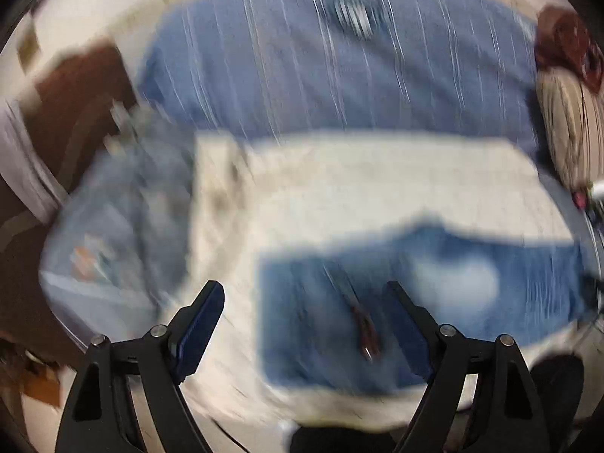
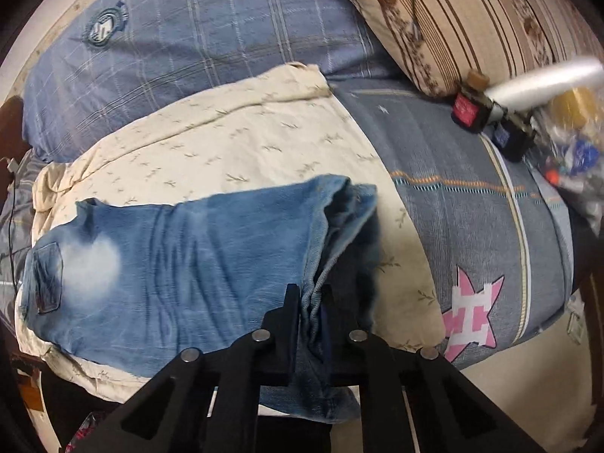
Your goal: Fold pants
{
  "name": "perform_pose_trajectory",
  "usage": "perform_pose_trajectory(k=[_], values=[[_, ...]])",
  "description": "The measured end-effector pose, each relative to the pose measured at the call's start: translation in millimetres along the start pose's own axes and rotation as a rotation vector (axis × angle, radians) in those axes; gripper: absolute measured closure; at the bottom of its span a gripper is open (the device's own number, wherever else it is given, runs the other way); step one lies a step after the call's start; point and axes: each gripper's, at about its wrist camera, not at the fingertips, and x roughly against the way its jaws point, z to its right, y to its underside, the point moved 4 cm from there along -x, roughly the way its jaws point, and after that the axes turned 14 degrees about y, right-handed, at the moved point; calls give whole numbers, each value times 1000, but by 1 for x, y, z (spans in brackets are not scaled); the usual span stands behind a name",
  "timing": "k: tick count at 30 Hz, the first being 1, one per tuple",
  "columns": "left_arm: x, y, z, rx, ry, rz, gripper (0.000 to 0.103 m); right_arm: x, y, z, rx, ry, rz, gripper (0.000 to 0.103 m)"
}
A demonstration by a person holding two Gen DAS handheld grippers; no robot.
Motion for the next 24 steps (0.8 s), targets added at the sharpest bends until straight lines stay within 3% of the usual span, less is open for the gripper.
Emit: perform_pose_trajectory(k=[2, 5, 7, 9, 12, 15, 18, 21, 24], values=[[49, -50, -5, -29, -27, 128, 17, 1, -2, -3, -8, -5, 2, 93], [121, -111, 5, -100, -3, 298, 14, 0, -1, -8, -11, -10, -6, 93], [144, -123, 16, -137, 45, 350, 8, -2, -2, -10, -21, -9, -6, 93], [140, -111, 31, -150, 122, 355, 7, -2, -2, -8, -43, -19, -5, 93], [77, -62, 62, -176, 236, 178, 7, -3, -3, 0, -76, -46, -6, 93], [11, -11, 87, -180, 263, 33, 7, -6, -1, 9, -107, -110, -9, 92], [-42, 36, 105, -113, 323, -107, 7, -10, 2, 19, -118, -150, -2, 91], [-62, 62, 122, -94, 330, -180, 7, -16, 6, 29, -118, -150, 5, 90], [-71, 73, 132, -138, 285, -194, 7, -27, 10, 40, -118, -156, -3, 90]])
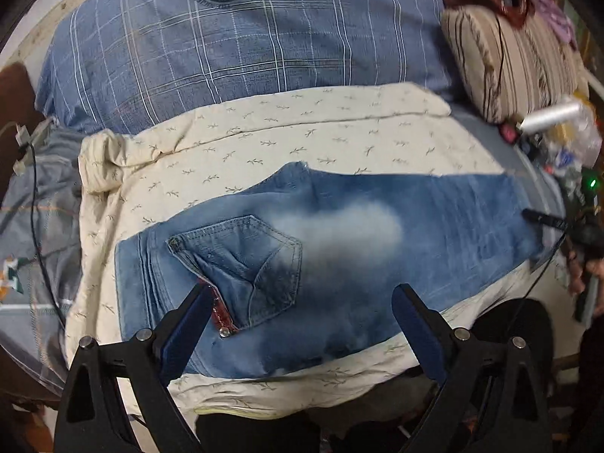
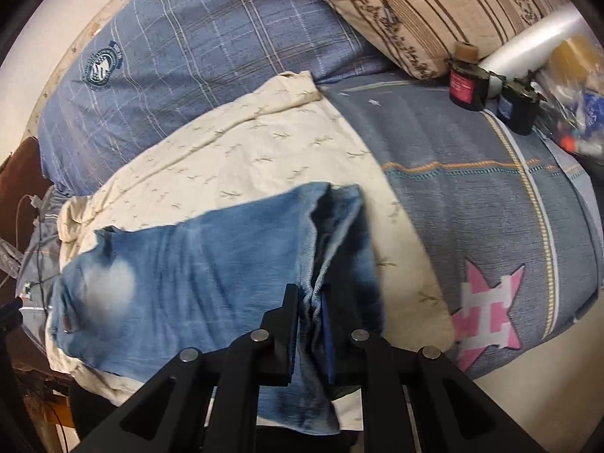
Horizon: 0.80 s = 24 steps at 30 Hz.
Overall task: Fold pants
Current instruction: 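Fold the held leg hem toward the waistband with the right tool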
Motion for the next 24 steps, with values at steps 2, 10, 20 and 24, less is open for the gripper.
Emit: perform_pose_trajectory(k=[2, 10, 20, 24], values=[[-9, -1, -2, -12, -36, -10, 7, -7, -1, 7, -17, -16, -14, 88], [-67, 20, -46, 92, -100, -152, 8, -29, -1, 10, -17, -15, -30, 70], [-36, 8, -51, 107, -72, -33, 8, 48, -26, -66, 94, -123, 67, 96], [-20, 6, -61, 124, -45, 19, 8, 75, -32, -114, 146, -187, 90, 96]])
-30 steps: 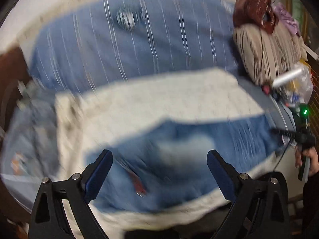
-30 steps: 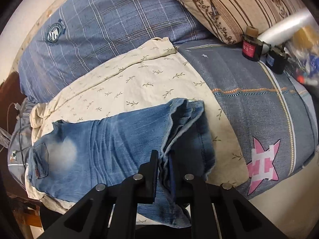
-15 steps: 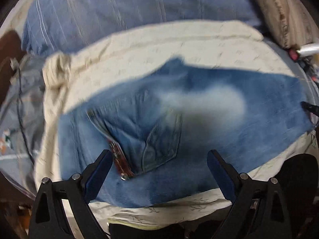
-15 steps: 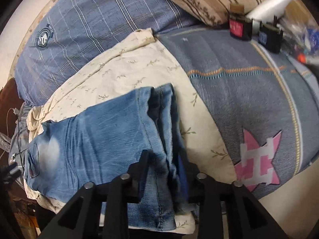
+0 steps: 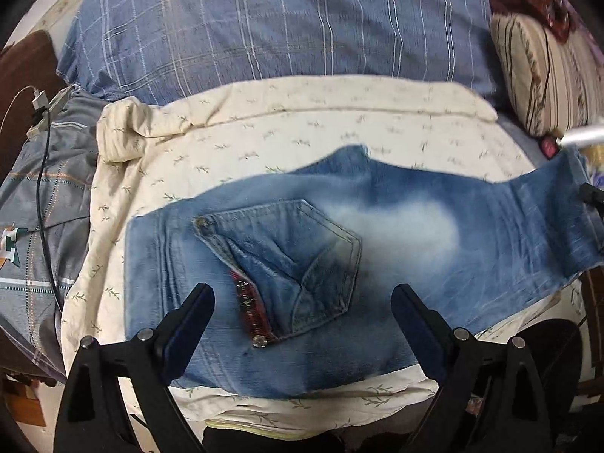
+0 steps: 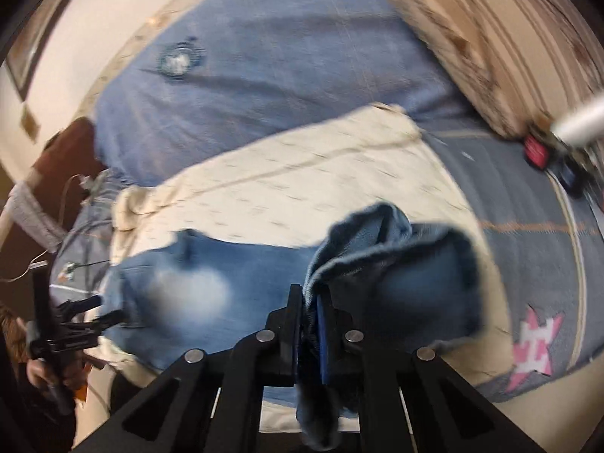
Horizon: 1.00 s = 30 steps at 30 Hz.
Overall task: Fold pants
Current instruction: 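Fold the held leg hem toward the waistband with the right tool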
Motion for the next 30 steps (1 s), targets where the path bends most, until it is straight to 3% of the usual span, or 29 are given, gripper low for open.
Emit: perform_pose_trajectory(k=[4, 11, 14, 18, 21, 25, 27, 30], values=[[8, 6, -13, 29, 16, 21, 8, -2, -7, -63, 53, -64, -21, 96], [7, 29, -37, 70, 12, -2, 8, -81, 7, -155, 76, -178, -259, 91], [7, 35, -44, 84, 10, -7, 8, -93, 15, -174, 119, -148, -307, 90], [2, 31, -38, 80, 27, -5, 8, -72, 8, -171, 147, -180, -241, 88], [0, 27, -32, 77, 44, 3, 8, -69, 3, -173, 199, -111, -213, 79], [3, 29, -31, 94, 47, 5, 8, -67, 3, -198, 268, -160, -221, 79], [6, 31, -30, 93, 50, 7, 8, -54, 2, -211, 327, -164, -165, 79], [11, 29, -22, 78, 70, 27, 8, -23, -15, -200, 257, -257, -49, 79]])
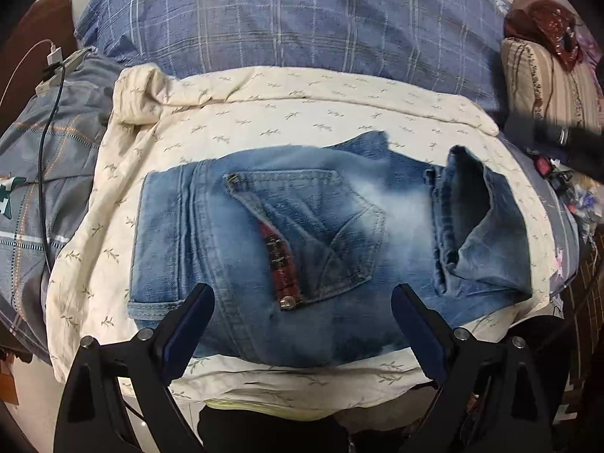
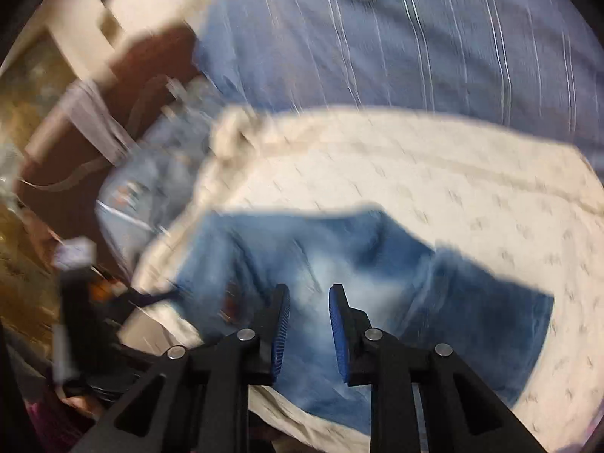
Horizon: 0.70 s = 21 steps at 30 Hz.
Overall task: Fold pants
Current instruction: 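Fold the held leg hem toward the waistband with the right tool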
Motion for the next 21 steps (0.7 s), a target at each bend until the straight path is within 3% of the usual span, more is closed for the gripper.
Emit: perform_pose_trajectory(k=[3, 5, 7, 9, 11, 16, 18, 21], values=[[-2, 0, 18, -43, 45, 19, 8, 25, -5, 41, -82, 99, 96, 79], [-9, 1, 34, -71, 90, 20, 8, 30, 5, 77, -141, 169, 87, 79], [-19, -1, 51, -115, 125, 35, 18, 25, 23, 111, -209, 196, 56, 79], [-30, -4, 65, -143, 159, 30, 38, 17, 40, 133, -237, 221, 35, 79], [-42, -8, 80, -147, 221, 21, 39, 3, 56, 150, -274, 240, 13, 79], [-54, -11, 111, -189, 310, 36, 39, -25, 69, 155, -297, 188, -2, 79], [-63, -13, 117, -186, 308, 29, 38, -28, 62, 147, -271, 160, 13, 79], [-91, -9, 115, -165, 261, -57, 39, -35, 50, 133, -231, 124, 28, 79]])
